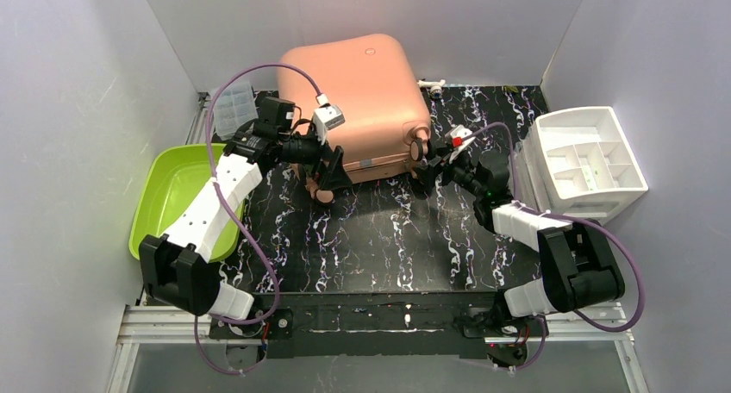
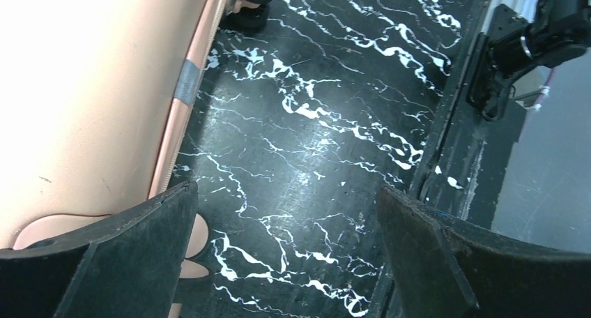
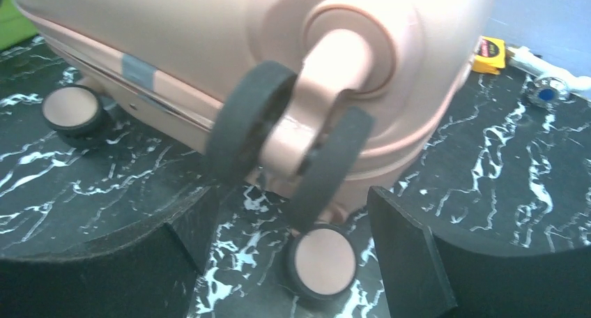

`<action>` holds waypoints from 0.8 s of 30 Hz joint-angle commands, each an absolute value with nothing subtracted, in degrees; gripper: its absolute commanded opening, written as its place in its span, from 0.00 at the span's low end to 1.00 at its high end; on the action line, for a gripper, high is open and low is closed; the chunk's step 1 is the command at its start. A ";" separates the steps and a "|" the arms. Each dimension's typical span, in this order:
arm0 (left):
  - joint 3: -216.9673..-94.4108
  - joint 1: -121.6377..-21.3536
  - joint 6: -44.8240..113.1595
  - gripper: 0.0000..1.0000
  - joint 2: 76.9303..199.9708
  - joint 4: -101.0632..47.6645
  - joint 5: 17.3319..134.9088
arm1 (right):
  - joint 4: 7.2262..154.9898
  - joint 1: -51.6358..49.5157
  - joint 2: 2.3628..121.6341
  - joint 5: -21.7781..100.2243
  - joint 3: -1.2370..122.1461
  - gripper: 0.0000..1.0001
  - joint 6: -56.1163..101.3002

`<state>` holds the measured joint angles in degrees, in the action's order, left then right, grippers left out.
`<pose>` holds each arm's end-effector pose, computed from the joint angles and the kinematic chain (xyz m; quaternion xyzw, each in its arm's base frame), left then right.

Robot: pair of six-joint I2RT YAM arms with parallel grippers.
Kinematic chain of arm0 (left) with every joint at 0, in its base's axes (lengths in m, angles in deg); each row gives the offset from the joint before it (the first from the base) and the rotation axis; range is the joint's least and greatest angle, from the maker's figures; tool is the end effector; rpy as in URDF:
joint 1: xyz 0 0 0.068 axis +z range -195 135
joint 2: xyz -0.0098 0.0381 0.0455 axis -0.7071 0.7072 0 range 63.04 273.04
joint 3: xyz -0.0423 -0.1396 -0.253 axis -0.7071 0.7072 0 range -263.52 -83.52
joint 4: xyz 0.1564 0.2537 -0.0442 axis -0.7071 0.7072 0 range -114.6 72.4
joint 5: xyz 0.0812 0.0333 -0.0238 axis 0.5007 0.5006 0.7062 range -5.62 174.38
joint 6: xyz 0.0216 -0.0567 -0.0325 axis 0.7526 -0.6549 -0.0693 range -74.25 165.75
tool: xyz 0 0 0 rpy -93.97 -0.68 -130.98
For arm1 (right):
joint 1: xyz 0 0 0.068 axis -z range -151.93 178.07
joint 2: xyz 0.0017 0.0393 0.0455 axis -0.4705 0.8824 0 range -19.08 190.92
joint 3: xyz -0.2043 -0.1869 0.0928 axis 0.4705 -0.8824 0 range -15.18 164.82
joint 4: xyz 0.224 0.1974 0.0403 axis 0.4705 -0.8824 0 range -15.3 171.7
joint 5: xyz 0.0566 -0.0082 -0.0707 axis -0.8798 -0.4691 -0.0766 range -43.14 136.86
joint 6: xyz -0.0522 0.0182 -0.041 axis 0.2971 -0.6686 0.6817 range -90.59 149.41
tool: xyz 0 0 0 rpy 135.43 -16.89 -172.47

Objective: Open, take out, and arrange the luggage
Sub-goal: Rotate the luggage at the center of the board, then grab the zipper of the luggage.

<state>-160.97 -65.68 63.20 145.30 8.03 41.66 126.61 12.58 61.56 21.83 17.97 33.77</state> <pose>0.3273 -0.1639 0.3606 0.4253 0.7365 -0.3381 0.4030 0.3179 0.1125 0.2168 -0.2692 0.6693 0.2213 0.6562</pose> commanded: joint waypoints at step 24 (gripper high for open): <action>-154.27 -57.52 61.76 0.99 134.44 4.35 27.93 | 140.02 2.52 69.00 38.23 15.08 0.64 29.85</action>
<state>-155.18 -58.84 62.63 136.95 5.80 30.73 136.44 3.97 67.48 32.93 13.18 30.18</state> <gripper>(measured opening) 0.993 0.643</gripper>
